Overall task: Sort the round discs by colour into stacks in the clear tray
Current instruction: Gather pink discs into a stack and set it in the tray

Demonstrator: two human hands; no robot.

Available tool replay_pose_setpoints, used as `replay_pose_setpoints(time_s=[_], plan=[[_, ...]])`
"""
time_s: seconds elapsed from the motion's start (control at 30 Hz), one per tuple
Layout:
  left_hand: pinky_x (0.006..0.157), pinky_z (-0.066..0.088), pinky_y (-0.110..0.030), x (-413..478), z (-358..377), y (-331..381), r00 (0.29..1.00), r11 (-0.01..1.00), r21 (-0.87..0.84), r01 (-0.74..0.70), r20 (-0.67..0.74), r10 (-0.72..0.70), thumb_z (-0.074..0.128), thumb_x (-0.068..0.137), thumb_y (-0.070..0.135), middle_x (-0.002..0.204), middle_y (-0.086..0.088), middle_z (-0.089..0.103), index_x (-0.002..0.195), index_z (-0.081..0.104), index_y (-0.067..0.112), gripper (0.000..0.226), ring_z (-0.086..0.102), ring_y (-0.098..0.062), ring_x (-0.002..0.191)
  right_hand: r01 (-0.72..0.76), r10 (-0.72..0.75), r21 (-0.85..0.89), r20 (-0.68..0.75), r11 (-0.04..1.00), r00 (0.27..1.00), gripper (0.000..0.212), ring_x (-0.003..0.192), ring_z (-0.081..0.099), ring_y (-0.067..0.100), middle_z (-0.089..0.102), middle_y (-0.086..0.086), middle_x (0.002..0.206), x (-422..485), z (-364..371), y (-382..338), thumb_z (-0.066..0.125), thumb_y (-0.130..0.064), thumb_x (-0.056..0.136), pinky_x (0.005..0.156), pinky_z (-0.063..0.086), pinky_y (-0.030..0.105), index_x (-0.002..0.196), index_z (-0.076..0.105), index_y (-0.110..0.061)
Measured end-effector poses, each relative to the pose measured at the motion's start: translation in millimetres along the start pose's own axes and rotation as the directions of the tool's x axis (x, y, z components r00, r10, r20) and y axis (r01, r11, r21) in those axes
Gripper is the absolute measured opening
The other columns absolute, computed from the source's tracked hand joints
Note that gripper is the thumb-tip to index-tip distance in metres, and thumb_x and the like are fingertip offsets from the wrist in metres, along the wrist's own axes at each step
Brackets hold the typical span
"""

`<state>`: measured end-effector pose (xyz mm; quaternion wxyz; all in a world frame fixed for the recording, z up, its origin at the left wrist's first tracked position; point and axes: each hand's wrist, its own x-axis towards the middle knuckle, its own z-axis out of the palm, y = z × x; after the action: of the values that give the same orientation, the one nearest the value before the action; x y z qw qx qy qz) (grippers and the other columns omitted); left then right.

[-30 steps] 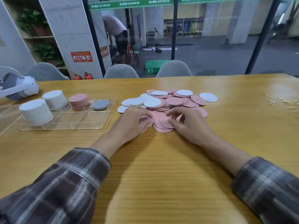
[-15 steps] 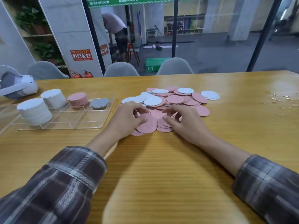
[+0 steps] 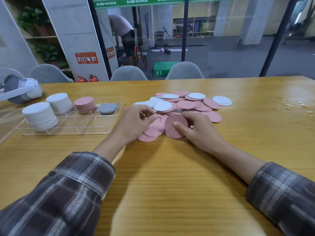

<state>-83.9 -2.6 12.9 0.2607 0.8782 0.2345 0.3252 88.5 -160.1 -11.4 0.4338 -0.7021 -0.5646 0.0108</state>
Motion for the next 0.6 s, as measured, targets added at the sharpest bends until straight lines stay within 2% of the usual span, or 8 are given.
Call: replay_pose_setpoints(time_s=[0.03,0.13,0.2,0.27,0.4,0.53,0.6], plan=[[0.068,0.042,-0.016,0,-1,-5,1.000,0.996,0.082,0.022,-0.006,-0.021,0.082,0.086,0.029,0.079,0.010,0.071,0.086,0.076,0.023,0.008,0.057,-0.001,0.067,-0.013,0.013,0.009,-0.020,1.000,1.000,0.012,0.077,0.061,0.008,0.071,-0.011,0.085,0,-1,1,0.070,-0.031,0.093,0.071,0.048,0.028,0.097,0.071,-0.021],[0.073,0.049,-0.025,-4,-2,-16,0.991,0.973,0.217,0.080,0.087,-0.101,0.087,0.077,0.047,0.089,0.010,0.067,0.098,0.074,0.024,0.033,0.057,-0.001,0.077,-0.052,0.053,0.008,-0.042,0.999,0.998,0.013,0.080,0.064,0.005,0.072,-0.012,0.089,-2,-6,1,0.070,-0.030,0.094,0.071,0.046,0.017,0.102,0.070,-0.020],[0.074,0.051,-0.027,-5,-1,-16,0.989,0.968,0.238,0.082,0.104,-0.109,0.088,0.073,0.053,0.091,0.010,0.065,0.102,0.075,0.023,0.044,0.057,-0.001,0.079,-0.075,0.075,0.003,-0.028,0.997,0.997,0.010,0.073,0.064,0.003,0.071,-0.013,0.085,-2,-8,0,0.069,-0.029,0.095,0.067,0.045,0.016,0.100,0.069,-0.020],[0.071,0.047,-0.022,-5,-1,-13,0.988,0.967,0.242,0.078,0.109,-0.107,0.088,0.071,0.056,0.091,0.010,0.064,0.104,0.075,0.024,0.048,0.056,-0.002,0.080,-0.096,0.096,0.011,-0.015,0.995,0.995,0.008,0.062,0.062,0.001,0.069,-0.013,0.079,-2,-8,0,0.069,-0.028,0.095,0.064,0.046,0.020,0.098,0.068,-0.020],[0.065,0.038,-0.009,-6,-1,-6,0.982,0.979,0.200,0.051,0.169,-0.085,0.092,0.070,0.049,0.091,0.011,0.064,0.105,0.076,0.025,0.046,0.056,0.000,0.079,-0.118,0.118,0.020,-0.029,0.993,0.993,0.010,0.061,0.061,-0.001,0.073,-0.009,0.082,-3,-8,2,0.071,-0.027,0.094,0.062,0.045,0.019,0.100,0.070,-0.019],[0.068,0.039,-0.008,-5,-1,-2,0.986,0.991,0.130,0.006,0.165,-0.028,0.096,0.067,0.035,0.091,0.008,0.064,0.101,0.076,0.026,0.040,0.056,-0.005,0.080,-0.148,0.149,0.010,-0.050,0.989,0.988,0.012,0.078,0.068,0.010,0.075,-0.008,0.088,-2,-9,4,0.071,-0.027,0.094,0.074,0.053,0.026,0.102,0.071,-0.018],[0.069,0.040,-0.009,-6,-1,-1,0.987,0.996,0.084,-0.022,0.160,0.008,0.094,0.070,0.025,0.090,0.007,0.066,0.098,0.077,0.024,0.032,0.058,-0.007,0.079,-0.148,0.149,0.017,-0.051,0.989,0.988,0.011,0.079,0.068,0.011,0.074,-0.008,0.086,-3,-9,4,0.070,-0.026,0.094,0.072,0.051,0.024,0.102,0.071,-0.020]])
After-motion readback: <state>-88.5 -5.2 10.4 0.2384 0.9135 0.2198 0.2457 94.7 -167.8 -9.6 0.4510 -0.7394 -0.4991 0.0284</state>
